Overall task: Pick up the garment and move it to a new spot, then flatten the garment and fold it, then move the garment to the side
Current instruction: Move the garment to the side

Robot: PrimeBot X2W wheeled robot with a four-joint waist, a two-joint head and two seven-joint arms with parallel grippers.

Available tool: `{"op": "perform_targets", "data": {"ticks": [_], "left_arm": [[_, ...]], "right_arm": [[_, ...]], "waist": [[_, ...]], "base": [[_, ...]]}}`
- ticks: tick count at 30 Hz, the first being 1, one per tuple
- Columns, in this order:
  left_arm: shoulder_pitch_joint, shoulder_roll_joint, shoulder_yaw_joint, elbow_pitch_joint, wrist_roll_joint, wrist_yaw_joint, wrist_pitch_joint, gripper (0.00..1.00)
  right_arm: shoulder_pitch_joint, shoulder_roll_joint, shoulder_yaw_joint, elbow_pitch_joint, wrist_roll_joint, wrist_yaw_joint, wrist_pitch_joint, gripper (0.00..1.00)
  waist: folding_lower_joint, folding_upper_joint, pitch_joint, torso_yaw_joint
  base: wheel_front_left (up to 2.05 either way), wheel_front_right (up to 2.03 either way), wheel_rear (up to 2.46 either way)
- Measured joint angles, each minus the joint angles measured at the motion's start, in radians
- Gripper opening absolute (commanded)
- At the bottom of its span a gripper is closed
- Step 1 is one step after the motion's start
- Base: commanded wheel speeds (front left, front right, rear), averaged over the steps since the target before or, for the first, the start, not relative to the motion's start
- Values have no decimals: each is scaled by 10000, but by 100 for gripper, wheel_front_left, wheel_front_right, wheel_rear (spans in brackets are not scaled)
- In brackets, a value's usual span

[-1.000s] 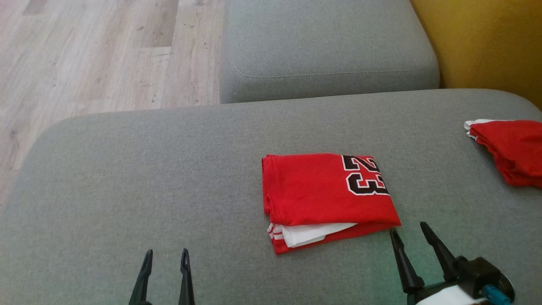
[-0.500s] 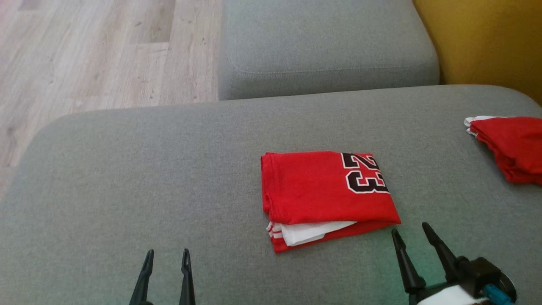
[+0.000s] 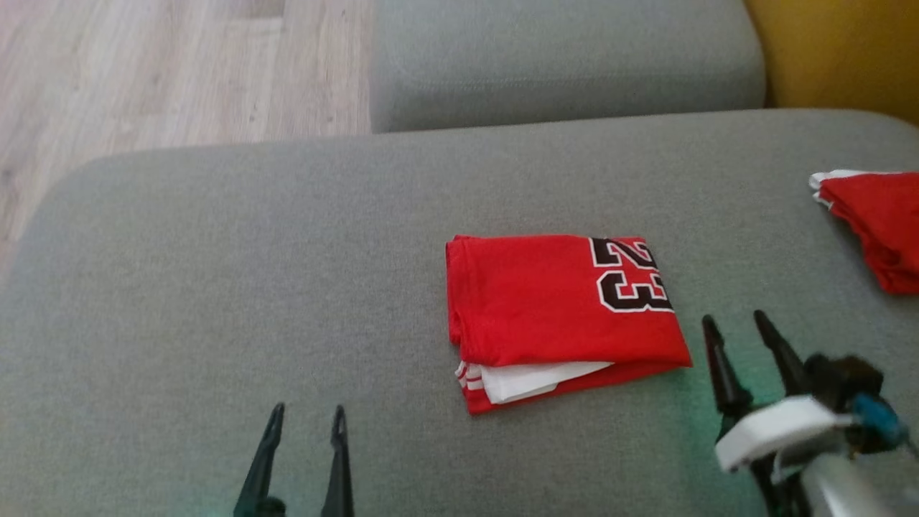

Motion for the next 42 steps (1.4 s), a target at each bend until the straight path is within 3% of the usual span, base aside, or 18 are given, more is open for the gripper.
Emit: {"op": "perform_targets", "data": {"ticks": [7,14,15,16,17,21,27,34,42], "left_arm": [[-726,-27,-483,-84,102,29,0,100],[-1261,-63,-901,-19,52,196,0,100],[-1341,-65,-949,0,52,238,0,100],[-1400,-71,-991,12,50,284,0,100],[-1460,-73,-1007,35,38,286,-2,100],[-1548,-77,-1005,42,-56,430,-2,100],[-1587,-79,-924,25,-123,493,-2,100],[-2256,-84,-869,-71,-61,435,-2,100],[-2864,-88,-802,-48,199,343,-2,100]], "right_arm": [[-1909,-263,-184,1948,897,0,1615,100],[-3428,-385,752,3381,2205,0,3160,100],[-3489,-393,1001,3530,2393,0,3501,85],[-3520,-393,1202,3572,2612,0,3705,49],[-3579,-443,1381,3544,2828,0,3785,0],[-3820,-773,2128,3246,3509,0,3952,0],[-3892,-1528,2740,2744,3996,0,3582,0],[-5084,-3200,3033,1923,4144,0,3425,0],[-6485,-4746,2928,1411,4111,0,3490,0]], "waist": [[2,0,669,142],[0,0,1329,404],[1,0,1386,447],[0,0,1436,481],[-1,0,1485,509],[0,0,1617,445],[-1,0,1738,-184],[-1,0,2198,-1078],[1,0,3136,-1655]], "base": [[0,0,0],[0,0,0],[0,0,0],[0,0,0],[0,0,0],[0,0,0],[0,0,0],[0,0,0],[0,0,0]]}}
